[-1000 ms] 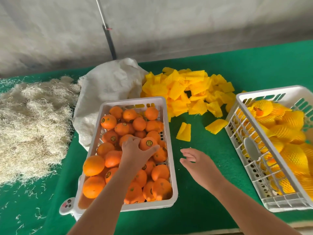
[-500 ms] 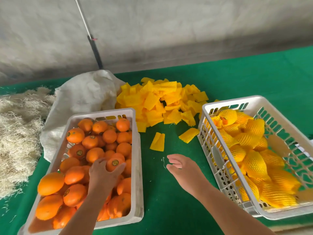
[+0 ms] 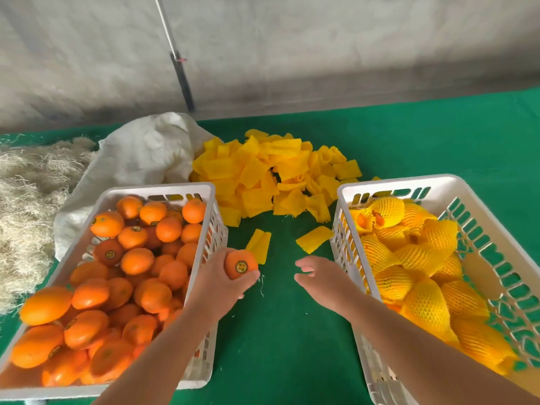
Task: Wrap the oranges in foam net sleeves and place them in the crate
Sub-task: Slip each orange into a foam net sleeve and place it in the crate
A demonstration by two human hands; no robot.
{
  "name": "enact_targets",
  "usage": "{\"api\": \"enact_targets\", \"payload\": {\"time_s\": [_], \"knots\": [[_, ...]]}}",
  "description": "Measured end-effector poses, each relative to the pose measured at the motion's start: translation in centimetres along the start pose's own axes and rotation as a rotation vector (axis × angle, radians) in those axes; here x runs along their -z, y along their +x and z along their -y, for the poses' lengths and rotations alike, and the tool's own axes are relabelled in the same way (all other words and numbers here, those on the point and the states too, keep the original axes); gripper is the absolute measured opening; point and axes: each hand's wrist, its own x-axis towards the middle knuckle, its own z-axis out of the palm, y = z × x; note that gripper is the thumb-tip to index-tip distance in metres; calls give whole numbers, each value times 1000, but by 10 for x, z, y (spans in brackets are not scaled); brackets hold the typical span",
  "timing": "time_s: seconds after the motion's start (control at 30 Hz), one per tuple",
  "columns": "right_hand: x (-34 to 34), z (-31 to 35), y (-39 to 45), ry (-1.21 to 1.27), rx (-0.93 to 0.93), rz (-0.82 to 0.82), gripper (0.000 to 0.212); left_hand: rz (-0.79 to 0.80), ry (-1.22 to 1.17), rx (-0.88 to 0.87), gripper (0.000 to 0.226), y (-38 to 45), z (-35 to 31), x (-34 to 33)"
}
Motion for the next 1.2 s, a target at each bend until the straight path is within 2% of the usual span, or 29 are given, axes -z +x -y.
{"api": "enact_targets", "payload": {"time_s": [0.13, 0.3, 0.53, 0.63, 0.73, 0.8, 0.87, 1.07, 1.13, 1.2], "knots": [[0, -8, 34, -87, 14, 65, 45, 45, 79, 0, 59, 30, 2, -20], [-8, -10, 82, -238, -3, 72, 49, 48, 109, -42, 52, 76, 10, -27], [-15, -9, 133, -733, -139, 246, 55, -3, 245, -170, 57, 105, 26, -45], [-17, -15, 138, -929, -185, 344, 51, -13, 307, -280, 53, 106, 29, -50], [-18, -18, 139, -1067, -173, 390, 34, -9, 307, -306, 51, 109, 29, -48], [-18, -16, 138, -1005, -132, 298, 30, -31, 275, -303, 47, 112, 29, -43], [-20, -9, 134, -823, -68, 144, 29, -47, 250, -305, 46, 114, 29, -39], [-10, 6, 124, -415, 298, -324, 33, 29, 274, -377, 44, 106, 27, -41], [0, 3, 121, -320, 351, -396, 26, 93, 232, -455, 49, 101, 25, -43], [2, 2, 121, -352, 371, -381, 19, 161, 200, -532, 58, 97, 22, -46]]}}
